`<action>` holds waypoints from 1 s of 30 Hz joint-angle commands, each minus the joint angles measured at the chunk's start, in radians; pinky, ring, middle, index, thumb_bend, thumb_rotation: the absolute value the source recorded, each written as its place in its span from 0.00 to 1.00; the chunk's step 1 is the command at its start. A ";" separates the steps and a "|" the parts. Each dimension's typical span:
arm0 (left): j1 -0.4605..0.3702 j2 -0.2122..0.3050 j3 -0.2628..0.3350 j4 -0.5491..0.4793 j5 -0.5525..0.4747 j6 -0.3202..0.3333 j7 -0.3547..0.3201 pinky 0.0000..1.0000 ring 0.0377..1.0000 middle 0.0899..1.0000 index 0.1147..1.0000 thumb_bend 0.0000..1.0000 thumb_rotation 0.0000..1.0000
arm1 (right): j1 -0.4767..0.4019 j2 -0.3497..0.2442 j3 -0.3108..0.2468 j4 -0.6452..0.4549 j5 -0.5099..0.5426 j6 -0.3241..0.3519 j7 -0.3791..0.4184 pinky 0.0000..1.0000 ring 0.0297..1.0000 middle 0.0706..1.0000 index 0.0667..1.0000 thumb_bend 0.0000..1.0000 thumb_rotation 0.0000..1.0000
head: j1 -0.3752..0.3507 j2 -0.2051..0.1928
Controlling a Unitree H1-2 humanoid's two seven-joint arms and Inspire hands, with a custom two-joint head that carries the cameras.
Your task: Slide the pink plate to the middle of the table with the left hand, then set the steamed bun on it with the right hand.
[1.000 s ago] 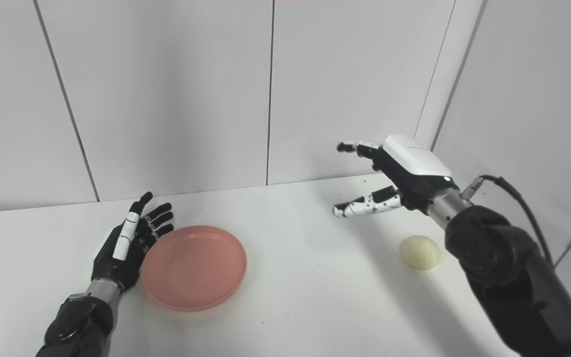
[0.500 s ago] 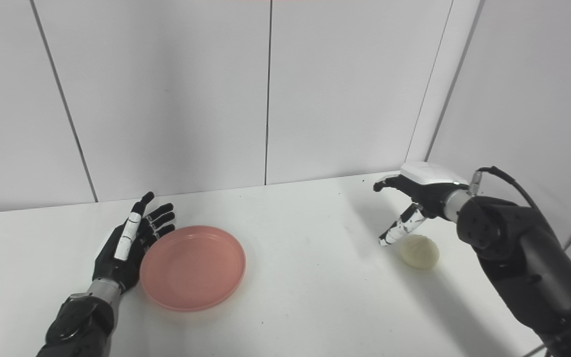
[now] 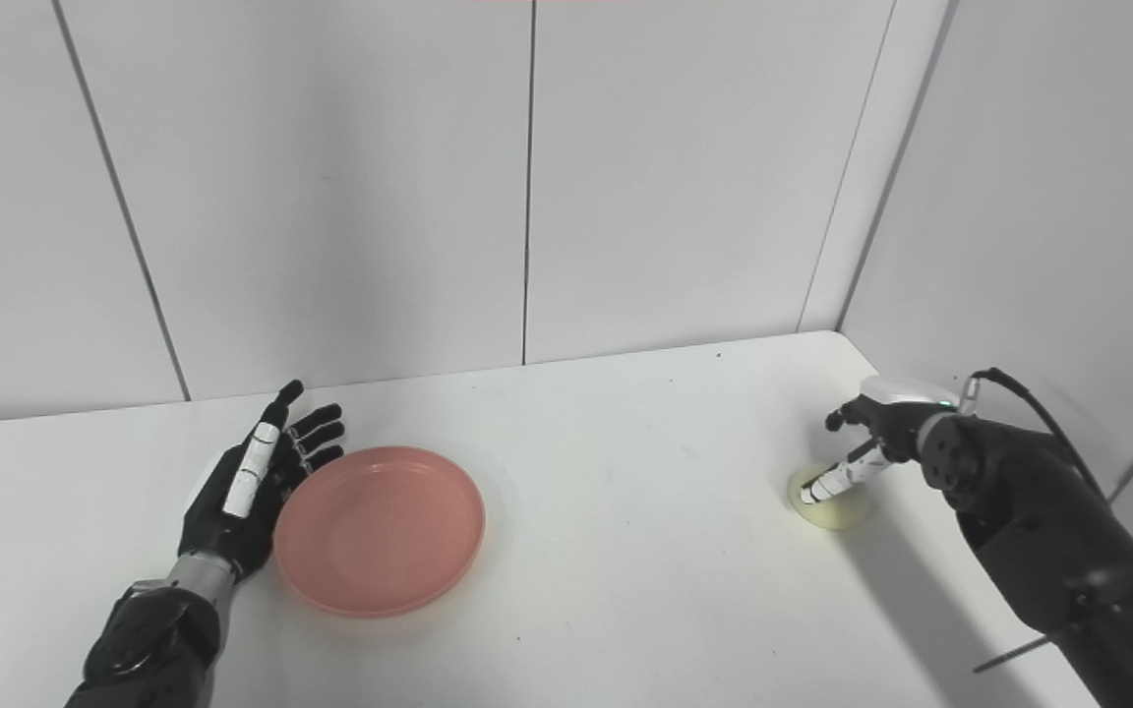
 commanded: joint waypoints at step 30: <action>0.002 0.004 -0.014 -0.005 0.020 0.007 -0.010 0.82 0.84 0.81 0.95 0.75 0.77 | -0.044 -0.028 0.053 0.000 0.045 0.008 -0.042 0.47 0.52 0.60 0.76 1.00 0.46 | 0.004 0.006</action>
